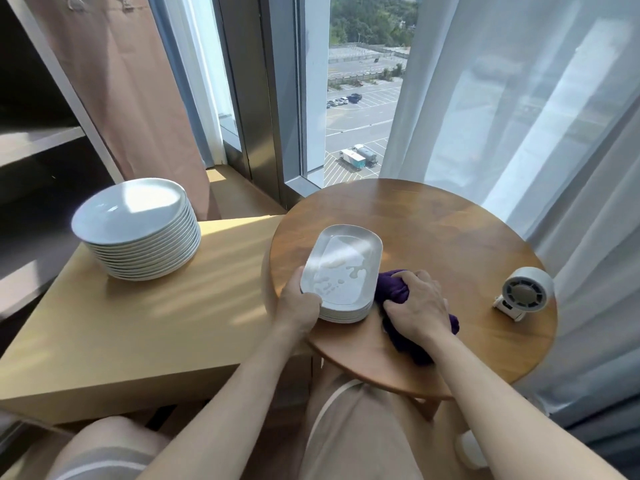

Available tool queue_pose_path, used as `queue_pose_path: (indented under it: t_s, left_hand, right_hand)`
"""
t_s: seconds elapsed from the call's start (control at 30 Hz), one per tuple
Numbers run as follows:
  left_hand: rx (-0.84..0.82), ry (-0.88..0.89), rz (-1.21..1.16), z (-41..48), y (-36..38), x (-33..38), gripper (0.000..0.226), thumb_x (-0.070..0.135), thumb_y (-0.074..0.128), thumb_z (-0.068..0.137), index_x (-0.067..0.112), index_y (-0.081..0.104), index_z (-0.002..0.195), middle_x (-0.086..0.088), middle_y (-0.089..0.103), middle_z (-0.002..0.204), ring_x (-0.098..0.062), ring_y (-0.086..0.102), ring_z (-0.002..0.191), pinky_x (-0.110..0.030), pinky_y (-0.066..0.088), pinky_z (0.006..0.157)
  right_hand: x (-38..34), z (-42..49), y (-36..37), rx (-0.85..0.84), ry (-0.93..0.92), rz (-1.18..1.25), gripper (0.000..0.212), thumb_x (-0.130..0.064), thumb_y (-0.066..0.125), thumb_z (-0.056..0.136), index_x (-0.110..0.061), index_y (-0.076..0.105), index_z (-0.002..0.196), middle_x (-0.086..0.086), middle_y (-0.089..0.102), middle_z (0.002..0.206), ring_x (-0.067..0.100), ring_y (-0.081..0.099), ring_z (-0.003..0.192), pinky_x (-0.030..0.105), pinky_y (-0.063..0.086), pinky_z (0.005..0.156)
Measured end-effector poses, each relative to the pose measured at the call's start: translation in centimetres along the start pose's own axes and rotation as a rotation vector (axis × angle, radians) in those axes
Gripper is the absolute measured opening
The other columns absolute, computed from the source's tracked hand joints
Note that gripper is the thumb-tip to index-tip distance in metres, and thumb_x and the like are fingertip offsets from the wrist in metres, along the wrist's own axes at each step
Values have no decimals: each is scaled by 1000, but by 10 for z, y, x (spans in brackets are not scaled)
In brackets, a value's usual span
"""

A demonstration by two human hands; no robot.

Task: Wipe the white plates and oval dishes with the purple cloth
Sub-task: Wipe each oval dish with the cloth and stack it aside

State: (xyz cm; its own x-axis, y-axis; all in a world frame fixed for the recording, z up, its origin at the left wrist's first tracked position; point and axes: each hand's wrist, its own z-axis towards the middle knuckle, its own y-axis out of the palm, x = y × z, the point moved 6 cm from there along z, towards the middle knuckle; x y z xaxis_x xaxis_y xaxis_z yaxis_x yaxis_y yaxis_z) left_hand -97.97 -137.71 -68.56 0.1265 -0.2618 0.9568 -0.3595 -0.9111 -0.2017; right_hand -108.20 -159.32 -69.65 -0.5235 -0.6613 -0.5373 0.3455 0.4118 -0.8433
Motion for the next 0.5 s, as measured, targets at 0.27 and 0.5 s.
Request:
queue_pose_path:
  t_s: [0.27,0.5]
  left_hand:
    - [-338,-6,115,21,-31,15,71,-22,48,75,19,69,129,-4,75,117,-16,67,106,-16,51,76]
    - [-394,-54,147,42,-31,23,82,-24,42,71,19,64,137,-5,70,129,-28,62,123,-31,52,90]
  right_hand:
    - [6,3,-15,30,70,221,30,-21,71,73,-34,68,100,-11,55,98,22,56,100,32,41,82]
    - [9,1,-63,246,147,469,28,-18,72,73,-35,67,95,-6,68,96,17,64,87,28,44,73]
